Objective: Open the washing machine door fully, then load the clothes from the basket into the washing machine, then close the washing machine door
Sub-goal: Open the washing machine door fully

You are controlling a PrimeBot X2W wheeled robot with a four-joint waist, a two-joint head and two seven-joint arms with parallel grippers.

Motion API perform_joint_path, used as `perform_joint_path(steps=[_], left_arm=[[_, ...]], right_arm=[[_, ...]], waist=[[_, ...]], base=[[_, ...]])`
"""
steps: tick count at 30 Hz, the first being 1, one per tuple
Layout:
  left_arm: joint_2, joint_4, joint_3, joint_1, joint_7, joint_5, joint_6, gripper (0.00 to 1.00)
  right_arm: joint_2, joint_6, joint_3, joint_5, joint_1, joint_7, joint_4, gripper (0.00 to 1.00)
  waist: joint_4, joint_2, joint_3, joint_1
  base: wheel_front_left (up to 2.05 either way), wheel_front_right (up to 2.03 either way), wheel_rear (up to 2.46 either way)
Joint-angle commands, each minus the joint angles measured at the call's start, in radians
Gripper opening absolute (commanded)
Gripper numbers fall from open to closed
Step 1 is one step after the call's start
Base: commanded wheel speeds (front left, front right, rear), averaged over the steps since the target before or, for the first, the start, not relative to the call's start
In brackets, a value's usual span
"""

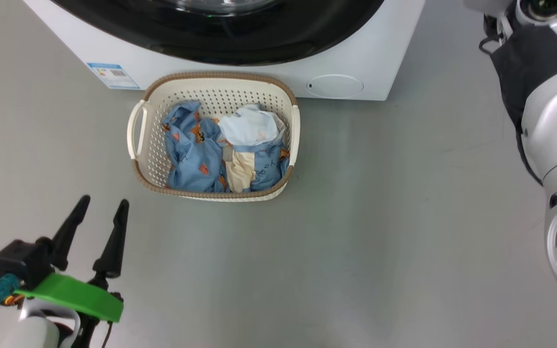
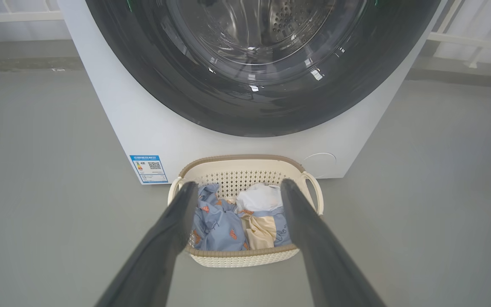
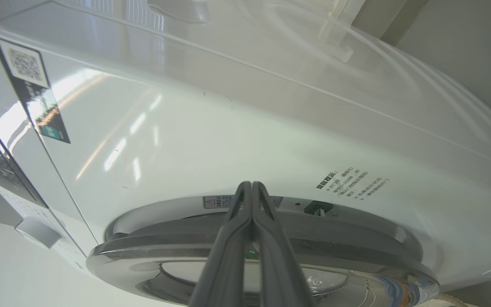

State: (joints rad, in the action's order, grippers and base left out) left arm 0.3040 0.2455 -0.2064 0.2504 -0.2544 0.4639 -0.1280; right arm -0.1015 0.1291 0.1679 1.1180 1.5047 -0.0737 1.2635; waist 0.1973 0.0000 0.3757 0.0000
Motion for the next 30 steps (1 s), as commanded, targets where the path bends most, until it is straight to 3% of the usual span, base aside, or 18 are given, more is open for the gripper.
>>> perform_joint_path(steps=[1,16,30], left_arm=[[0.041,-0.024,0.035,0.030,-0.007,0.008,-0.003,1.00],[0.031,-0.020,0.018,0.054,-0.007,0.024,-0.003,1.00],[0.027,-0.022,0.008,0.069,-0.007,0.035,-0.003,1.00]], right_arm=[[0.023,0.002,-0.006,-0.013,0.041,-0.005,-0.018,0.00],[0.029,0.002,0.004,-0.088,0.126,-0.082,0.027,0.00],[0.033,0.002,0.094,-0.195,0.139,-0.136,0.027,0.00]], waist=[[0.003,0.0000,0.006,0.0000],[0.025,0.0000,0.040,0.0000],[0.033,0.0000,0.070,0.0000]], base=[[0.00,0.00,0.00],[0.00,0.00,0.00],[0.00,0.00,0.00]])
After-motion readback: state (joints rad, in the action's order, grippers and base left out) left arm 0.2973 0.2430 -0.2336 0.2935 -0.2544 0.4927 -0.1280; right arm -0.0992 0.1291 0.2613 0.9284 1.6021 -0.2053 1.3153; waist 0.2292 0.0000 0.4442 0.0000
